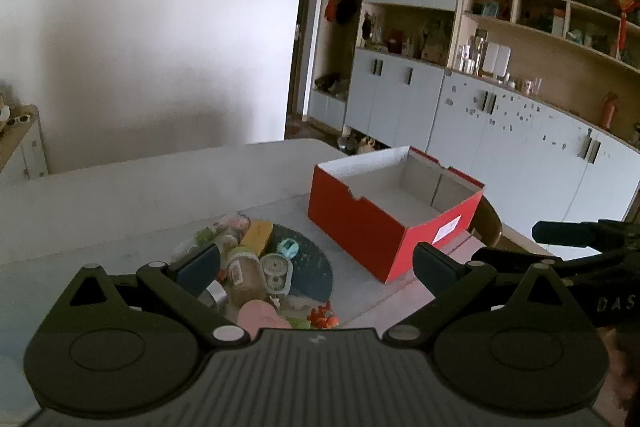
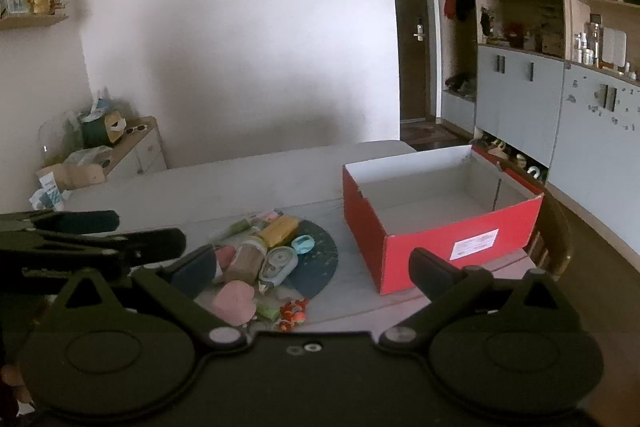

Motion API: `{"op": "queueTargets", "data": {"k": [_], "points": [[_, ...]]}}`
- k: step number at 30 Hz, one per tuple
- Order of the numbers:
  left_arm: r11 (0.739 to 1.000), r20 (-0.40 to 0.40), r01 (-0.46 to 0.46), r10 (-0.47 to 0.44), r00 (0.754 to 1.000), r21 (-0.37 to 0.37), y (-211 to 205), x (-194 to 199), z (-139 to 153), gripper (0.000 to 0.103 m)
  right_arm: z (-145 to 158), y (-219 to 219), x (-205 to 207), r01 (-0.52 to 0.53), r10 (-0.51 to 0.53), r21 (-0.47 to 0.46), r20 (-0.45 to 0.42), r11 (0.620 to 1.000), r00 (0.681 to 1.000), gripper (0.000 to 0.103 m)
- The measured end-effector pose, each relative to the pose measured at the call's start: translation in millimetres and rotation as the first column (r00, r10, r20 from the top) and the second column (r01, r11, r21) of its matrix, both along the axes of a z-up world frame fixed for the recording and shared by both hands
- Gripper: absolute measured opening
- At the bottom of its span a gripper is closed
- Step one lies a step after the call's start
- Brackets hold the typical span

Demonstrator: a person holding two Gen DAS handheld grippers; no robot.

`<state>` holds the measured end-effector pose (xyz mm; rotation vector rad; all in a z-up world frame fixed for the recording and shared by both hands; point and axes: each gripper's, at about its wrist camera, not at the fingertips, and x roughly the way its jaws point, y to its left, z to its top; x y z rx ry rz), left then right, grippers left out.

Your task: Organize rigid objects

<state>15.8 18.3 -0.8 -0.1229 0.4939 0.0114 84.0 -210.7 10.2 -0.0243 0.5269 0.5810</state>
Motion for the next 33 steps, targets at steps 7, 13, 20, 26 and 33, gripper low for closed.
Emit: {"op": "queueTargets", "data": {"k": [7,13,20,26,33], "points": [[1.000,-0.011,-0.011,0.011,1.000,0.016,8.5,16.6,-9.7,0.103,-8.4,5.6,11.9,-0.017,0.017,-0.008,-0.025,1.000,1.000,0.102],[0.999,-0.029,-0.033,0.034,0.999,0.028,18.4,35.8,-27.6,0.103,-24.7,13.7,23.4,-0.055,0.054,-0.040,-0.045,0.998,0.998,0.102],[0.998,-0.091,-0.060,0.059,0.994,-0.010,35.2,58.9,-60.7,0.103,-54.3,25.2,42.0,-0.134,0.128,-0.070,-0.083,0.989,0.988,0.099],[0.996,-0.185,-0.088,0.085,0.979,-0.007,44.1,74.8,-99.2,0.103,-87.6,43.7,55.1,-0.233,0.218,-0.139,-0.117,0.962,0.969,0.096],[0.992,-0.295,-0.122,0.108,0.949,-0.027,51.9,93.9,-133.2,0.102,-120.1,70.6,69.3,-0.355,0.327,-0.214,-0.158,0.910,0.932,0.090]]}}
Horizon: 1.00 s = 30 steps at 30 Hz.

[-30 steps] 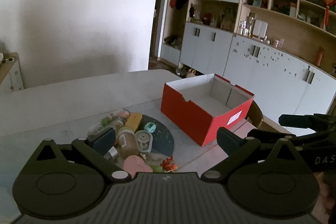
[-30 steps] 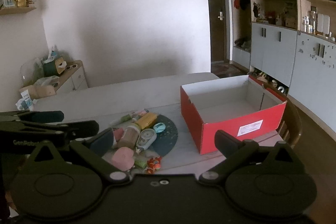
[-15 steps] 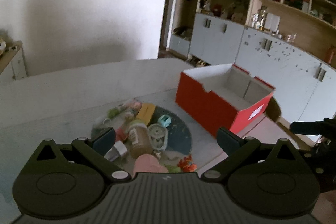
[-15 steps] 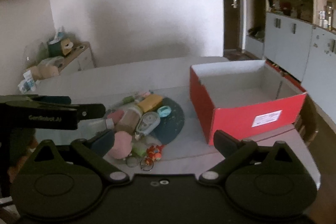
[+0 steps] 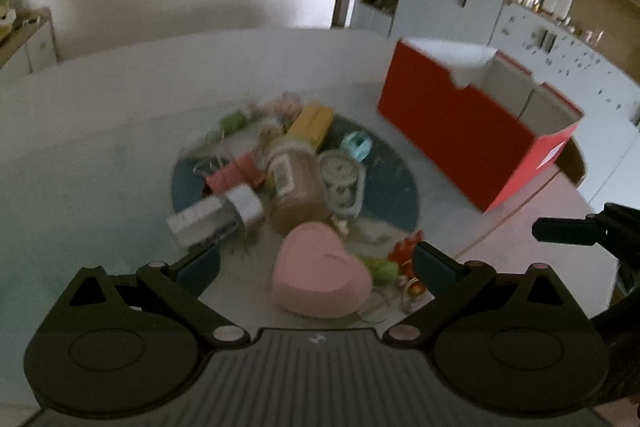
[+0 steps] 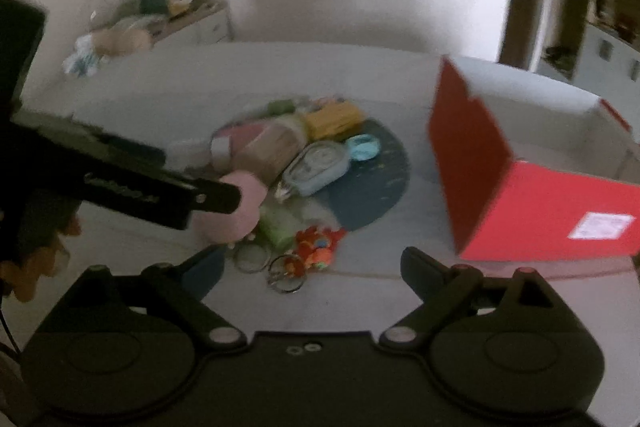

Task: Organize rigid objects
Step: 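Move both tools down toward the pile of items on the dark mat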

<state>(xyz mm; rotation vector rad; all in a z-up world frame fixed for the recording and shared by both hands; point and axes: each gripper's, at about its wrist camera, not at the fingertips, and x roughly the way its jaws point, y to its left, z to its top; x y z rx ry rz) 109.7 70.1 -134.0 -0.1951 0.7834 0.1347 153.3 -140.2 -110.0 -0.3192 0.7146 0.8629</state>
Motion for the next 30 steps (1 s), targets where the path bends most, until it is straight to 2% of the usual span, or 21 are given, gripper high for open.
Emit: {"op": "queueTargets", "data": {"k": [5,11,13,21,22,27,30], "points": [[1.000,-0.034,-0.001,0.001,0.999,0.001,0.7,9.5,-14.5,0.102,-18.2,13.4,11.0,-0.063,0.062,-0.037,-0.017,0.997,0.998,0.083],[0.999,-0.058,-0.008,0.006,0.998,-0.034,3.4,18.0,-24.8,0.101,-32.7,22.7,23.6,-0.110,0.108,-0.058,-0.040,0.992,0.993,0.077],[0.999,-0.071,-0.008,0.005,0.997,-0.043,3.5,20.3,-28.2,0.095,-36.6,25.0,26.8,-0.123,0.120,-0.063,-0.041,0.990,0.992,0.075],[0.998,-0.094,-0.026,0.021,0.995,-0.052,5.5,25.6,-34.6,0.086,-43.6,30.2,42.5,-0.173,0.171,-0.048,-0.046,0.984,0.984,0.069],[0.998,-0.092,-0.023,0.018,0.996,-0.052,5.2,25.9,-34.3,0.082,-44.0,31.4,44.2,-0.180,0.178,-0.046,-0.046,0.983,0.983,0.067],[0.999,-0.090,-0.029,0.025,0.996,-0.043,5.5,25.1,-32.3,0.071,-42.0,31.4,49.0,-0.195,0.193,-0.048,-0.045,0.980,0.980,0.051],[0.999,-0.090,-0.030,0.026,0.996,-0.044,6.2,24.1,-31.8,0.071,-40.8,28.6,49.3,-0.208,0.206,-0.049,-0.048,0.977,0.977,0.045]]}}
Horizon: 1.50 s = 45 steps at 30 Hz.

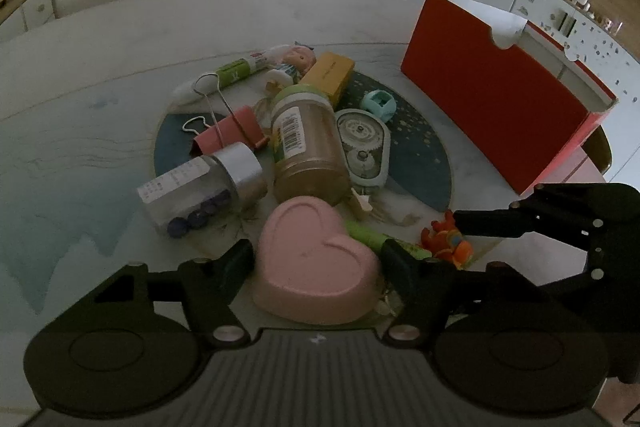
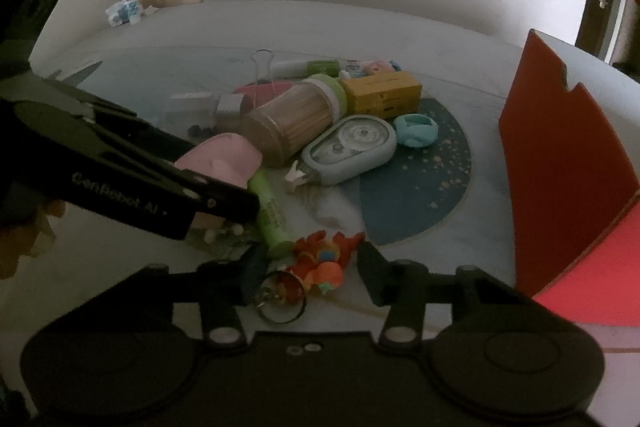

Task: Organize rigid objects
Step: 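Move both tools down toward the pile of items on the dark mat, then grasp the pink heart dish with the left tool while the right tool grasps the orange toy figure, then carry the pink heart dish and orange toy figure into the red box with both tools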

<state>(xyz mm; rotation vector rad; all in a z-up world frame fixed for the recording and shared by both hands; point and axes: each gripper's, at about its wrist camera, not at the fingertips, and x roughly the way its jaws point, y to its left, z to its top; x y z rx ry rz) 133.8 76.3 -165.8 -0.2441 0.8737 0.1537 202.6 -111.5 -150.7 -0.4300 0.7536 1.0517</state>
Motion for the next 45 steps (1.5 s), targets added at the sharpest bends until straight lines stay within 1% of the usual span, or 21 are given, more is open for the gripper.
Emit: {"op": "queueTargets", "data": {"k": [3,8,9,10,11,12,14,18,22,26,30,35,37,41,45], "points": [[1.000,-0.001,-0.005,0.005,1.000,0.001,0.5,-1.1,0.6,0.071,1.1,-3.1,-1.6,0.002,-0.002,-0.001,0.003,1.000,1.000,0.040],[1.000,-0.004,-0.006,0.006,1.000,0.012,-0.7,-4.6,2.8,0.070,4.3,-14.2,-4.0,0.037,-0.036,0.018,-0.014,0.999,0.999,0.037],[1.000,-0.003,-0.005,0.005,1.000,0.017,-1.1,-5.5,3.5,0.070,5.7,-16.0,-4.7,0.045,-0.045,0.020,-0.016,0.999,0.999,0.035],[1.000,-0.003,-0.007,0.007,1.000,0.019,-1.2,-6.1,4.4,0.070,7.1,-18.1,-5.6,0.054,-0.053,0.025,-0.017,0.998,0.998,0.032],[1.000,-0.003,-0.009,0.009,1.000,0.018,-1.3,-6.9,5.5,0.070,9.1,-20.7,-6.5,0.062,-0.061,0.036,-0.017,0.997,0.998,0.022],[1.000,-0.003,-0.010,0.010,1.000,0.015,-1.3,-7.7,6.4,0.070,11.1,-22.9,-6.7,0.071,-0.070,0.042,-0.021,0.997,0.997,0.020],[1.000,0.000,-0.007,0.007,1.000,0.009,-1.7,-9.6,8.3,0.070,13.6,-26.7,-5.6,0.081,-0.079,0.044,-0.040,0.996,0.996,0.019],[1.000,0.003,-0.001,0.001,1.000,0.018,-4.1,-14.0,11.3,0.070,15.5,-31.9,-8.2,0.093,-0.091,0.045,-0.037,0.995,0.995,0.017],[1.000,0.001,0.000,0.000,1.000,0.017,-6.0,-17.0,14.9,0.070,25.7,-39.7,-12.2,0.126,-0.123,0.079,-0.032,0.989,0.992,0.017],[1.000,0.007,0.015,-0.015,1.000,0.022,-11.3,-18.7,25.2,0.070,36.5,-47.5,-13.9,0.155,-0.153,0.107,-0.021,0.982,0.988,0.017],[0.999,0.016,0.033,-0.033,0.999,0.033,-17.9,-18.6,41.9,0.070,55.5,-58.8,-13.2,0.192,-0.190,0.155,-0.026,0.969,0.981,0.017],[0.995,0.033,0.064,-0.066,0.997,0.079,-30.0,-13.6,68.5,0.070,84.0,-72.8,-3.8,0.227,-0.228,0.205,-0.019,0.952,0.973,0.017],[0.993,0.032,0.079,-0.083,0.996,0.093,-35.7,-9.2,79.0,0.070,94.3,-78.3,1.7,0.235,-0.237,0.224,-0.016,0.946,0.971,0.017],[0.989,0.045,0.112,-0.117,0.992,0.094,-46.9,0.7,99.5,0.070,114.1,-91.0,17.2,0.258,-0.264,0.256,-0.012,0.932,0.965,0.017],[0.983,0.079,0.148,-0.156,0.985,0.107,-61.3,15.7,119.5,0.070,127.5,-100.4,36.6,0.284,-0.293,0.278,-0.009,0.918,0.956,0.017]]}}
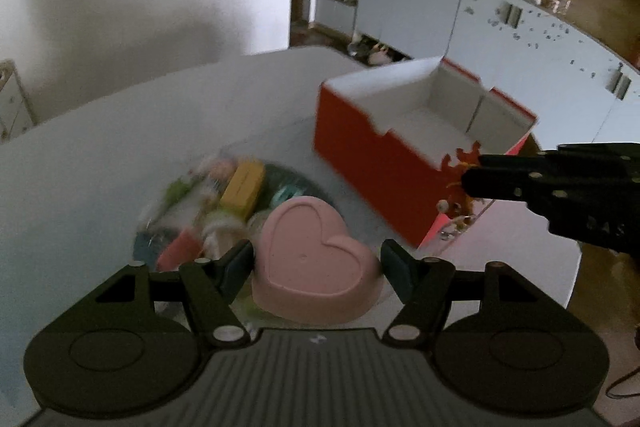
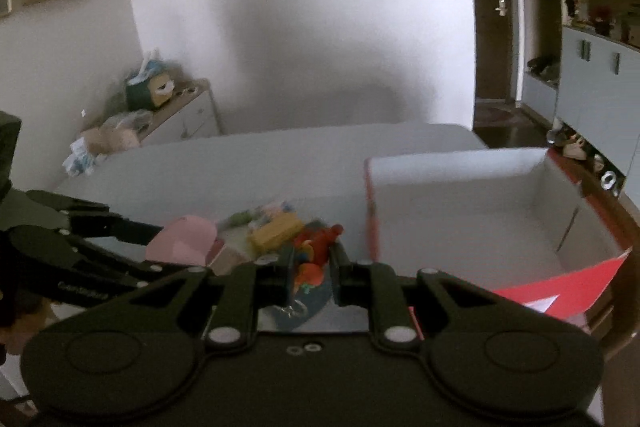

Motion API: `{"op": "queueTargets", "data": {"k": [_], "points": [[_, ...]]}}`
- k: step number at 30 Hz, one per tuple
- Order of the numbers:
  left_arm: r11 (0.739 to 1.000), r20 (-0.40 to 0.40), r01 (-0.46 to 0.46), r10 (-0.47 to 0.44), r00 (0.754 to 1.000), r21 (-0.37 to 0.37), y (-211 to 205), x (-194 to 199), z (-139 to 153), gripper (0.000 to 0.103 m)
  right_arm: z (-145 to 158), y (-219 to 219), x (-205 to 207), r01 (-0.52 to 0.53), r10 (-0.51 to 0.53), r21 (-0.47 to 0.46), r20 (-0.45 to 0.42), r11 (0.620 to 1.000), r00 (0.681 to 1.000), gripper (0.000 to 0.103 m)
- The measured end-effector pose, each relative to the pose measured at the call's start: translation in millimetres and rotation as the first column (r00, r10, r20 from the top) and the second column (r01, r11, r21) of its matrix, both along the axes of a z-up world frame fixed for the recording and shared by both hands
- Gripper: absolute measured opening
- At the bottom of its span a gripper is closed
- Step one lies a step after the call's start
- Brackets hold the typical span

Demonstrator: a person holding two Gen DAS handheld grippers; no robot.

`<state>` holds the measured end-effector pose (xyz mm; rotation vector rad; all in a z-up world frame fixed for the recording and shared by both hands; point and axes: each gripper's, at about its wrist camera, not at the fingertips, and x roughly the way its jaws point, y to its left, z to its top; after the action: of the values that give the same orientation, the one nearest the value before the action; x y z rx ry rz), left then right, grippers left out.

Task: Organize rigid objects
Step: 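Carry the pink heart dish and orange toy figure into the red box with both tools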

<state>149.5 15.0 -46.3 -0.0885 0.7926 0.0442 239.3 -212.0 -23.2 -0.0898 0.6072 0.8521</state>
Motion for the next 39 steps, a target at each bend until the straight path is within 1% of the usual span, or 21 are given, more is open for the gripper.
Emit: {"op": "queueTargets", "data": {"k": [3,8,14,19,25,30,36,39], "points": [[1.000,0.019,0.023,-0.023,1.000,0.010,-12.2,16.5,12.0,0.070,6.2,-6.1,17.3,0.021,-0.021,0.010,0.003,1.000,1.000,0.017],[0.999,0.032,0.040,-0.041,0.999,0.016,-32.0,46.9,23.4,0.070,8.5,-21.2,44.3,0.045,-0.045,0.005,0.019,0.999,0.999,0.017],[0.998,0.031,0.060,-0.061,0.998,0.032,-59.0,89.9,26.7,0.070,5.6,-43.5,81.5,0.067,-0.067,-0.010,0.019,0.998,0.998,0.017],[0.997,0.015,0.065,-0.066,0.998,0.040,-81.9,125.4,25.6,0.070,-0.8,-60.7,113.2,0.086,-0.086,-0.027,-0.004,0.996,0.996,0.017],[0.996,-0.027,0.075,-0.074,0.997,0.055,-106.3,170.5,12.3,0.070,-14.1,-75.6,147.7,0.100,-0.102,-0.049,-0.039,0.994,0.994,0.017],[0.994,-0.073,0.090,-0.086,0.994,0.056,-123.7,210.5,-5.1,0.070,-28.4,-80.1,165.1,0.085,-0.090,-0.088,-0.059,0.992,0.994,0.017],[0.995,-0.143,0.084,-0.077,0.987,0.045,-132.1,257.1,-31.0,0.070,-49.5,-76.2,184.3,0.050,-0.065,-0.152,-0.090,0.987,0.994,0.017],[0.996,-0.186,0.078,-0.068,0.980,0.047,-131.8,274.1,-45.9,0.070,-59.7,-71.9,189.7,0.028,-0.048,-0.188,-0.105,0.982,0.993,0.017]]}}
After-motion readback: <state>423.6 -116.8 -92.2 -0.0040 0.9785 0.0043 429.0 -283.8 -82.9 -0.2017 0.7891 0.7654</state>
